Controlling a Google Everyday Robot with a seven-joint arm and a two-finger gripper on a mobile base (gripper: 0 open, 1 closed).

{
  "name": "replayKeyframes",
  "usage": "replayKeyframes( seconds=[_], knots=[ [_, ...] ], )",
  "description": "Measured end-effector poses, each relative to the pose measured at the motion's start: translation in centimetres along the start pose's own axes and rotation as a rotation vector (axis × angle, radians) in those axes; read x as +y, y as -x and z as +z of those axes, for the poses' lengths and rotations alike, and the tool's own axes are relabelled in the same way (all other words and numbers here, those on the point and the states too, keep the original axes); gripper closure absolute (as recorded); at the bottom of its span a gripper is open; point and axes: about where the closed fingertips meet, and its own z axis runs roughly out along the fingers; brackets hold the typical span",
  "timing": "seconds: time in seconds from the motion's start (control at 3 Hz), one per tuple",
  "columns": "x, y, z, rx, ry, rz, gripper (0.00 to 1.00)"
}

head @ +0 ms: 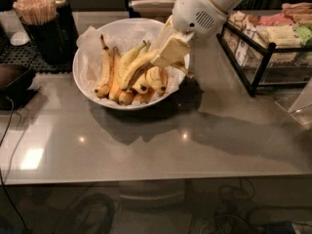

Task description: Pick banana from white bowl

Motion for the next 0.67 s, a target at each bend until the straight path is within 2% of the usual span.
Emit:
replayKeyframes(
  seconds=[0.33, 0.67],
  knots=[
    [4.8, 1.1, -2.4, -0.12, -0.019, -0.027, 1.0],
    [9.4, 1.1, -1.7, -0.256, -0.034, -0.053, 1.0]
  ],
)
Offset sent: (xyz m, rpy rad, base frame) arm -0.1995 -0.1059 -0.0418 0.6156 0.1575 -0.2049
